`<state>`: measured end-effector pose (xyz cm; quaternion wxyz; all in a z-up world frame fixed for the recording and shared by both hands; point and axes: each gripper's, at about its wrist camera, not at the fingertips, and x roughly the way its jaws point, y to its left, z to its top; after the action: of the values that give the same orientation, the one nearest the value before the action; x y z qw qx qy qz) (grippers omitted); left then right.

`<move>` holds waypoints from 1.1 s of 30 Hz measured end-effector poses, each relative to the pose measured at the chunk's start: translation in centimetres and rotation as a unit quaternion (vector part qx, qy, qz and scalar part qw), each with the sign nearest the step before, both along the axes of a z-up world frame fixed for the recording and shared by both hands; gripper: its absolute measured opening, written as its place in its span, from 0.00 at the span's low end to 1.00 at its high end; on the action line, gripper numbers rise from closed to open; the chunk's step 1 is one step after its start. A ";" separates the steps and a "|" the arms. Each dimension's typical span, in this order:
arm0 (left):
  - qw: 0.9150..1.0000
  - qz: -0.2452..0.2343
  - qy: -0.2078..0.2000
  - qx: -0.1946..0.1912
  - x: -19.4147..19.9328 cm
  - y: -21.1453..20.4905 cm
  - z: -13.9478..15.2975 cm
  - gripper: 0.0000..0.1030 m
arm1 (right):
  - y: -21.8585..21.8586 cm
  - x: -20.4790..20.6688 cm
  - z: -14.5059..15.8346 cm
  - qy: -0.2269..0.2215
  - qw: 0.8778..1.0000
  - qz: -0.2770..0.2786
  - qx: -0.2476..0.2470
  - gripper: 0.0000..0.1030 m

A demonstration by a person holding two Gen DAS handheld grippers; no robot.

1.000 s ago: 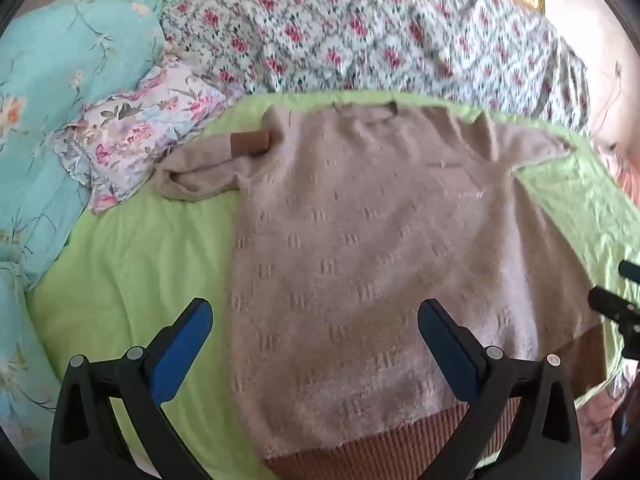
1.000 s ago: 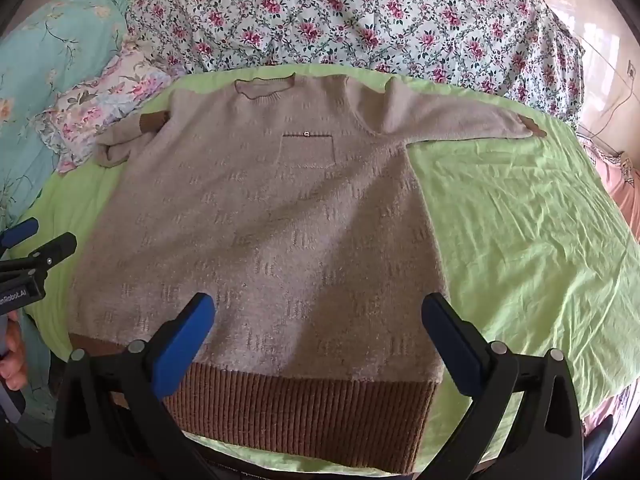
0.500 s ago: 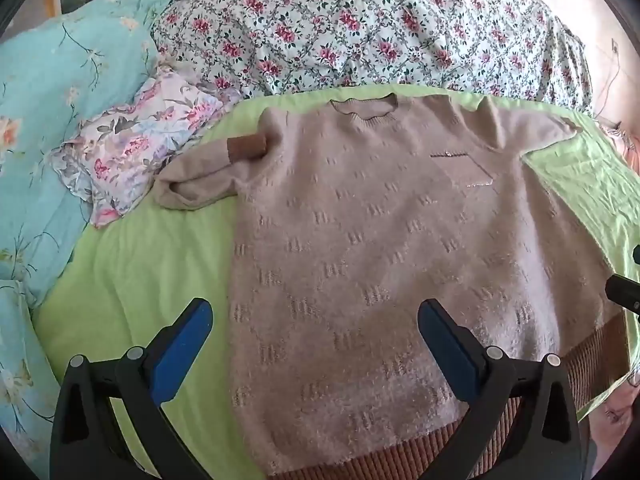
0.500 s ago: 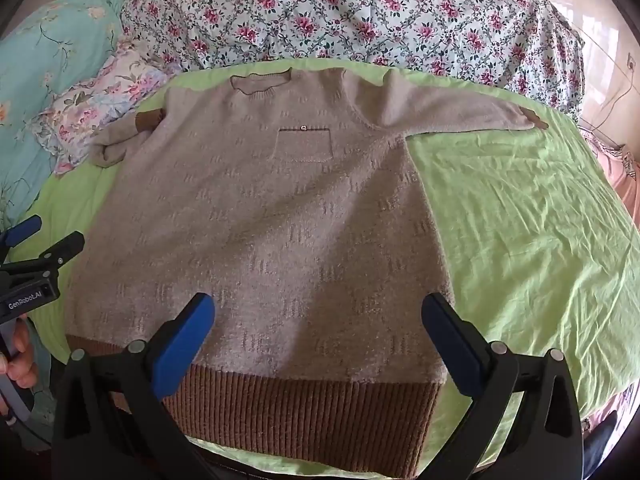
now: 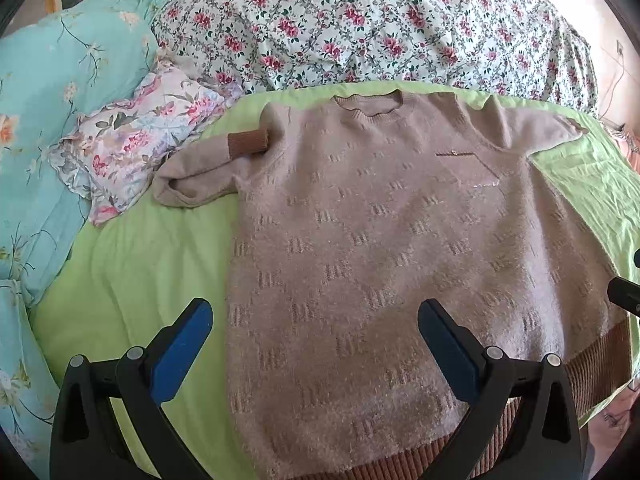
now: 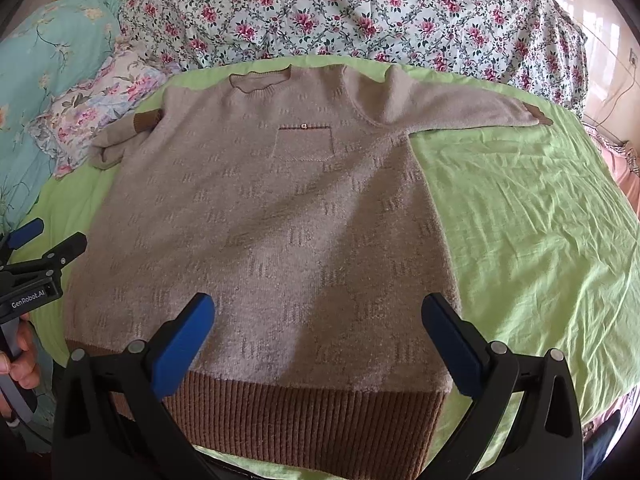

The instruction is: Fold small clothes

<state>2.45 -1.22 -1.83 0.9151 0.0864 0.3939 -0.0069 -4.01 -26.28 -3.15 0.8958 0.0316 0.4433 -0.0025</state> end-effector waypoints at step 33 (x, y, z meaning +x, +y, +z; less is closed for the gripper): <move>1.000 0.006 0.011 0.004 3.3 -2.0 -1.0 1.00 | -3.2 3.4 -0.6 0.000 1.000 -0.017 0.024 1.00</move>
<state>5.77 -3.19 -2.86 0.9106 0.0873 0.4040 -0.0010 -0.58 -29.49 -3.79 0.8948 0.0602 0.4424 -0.0073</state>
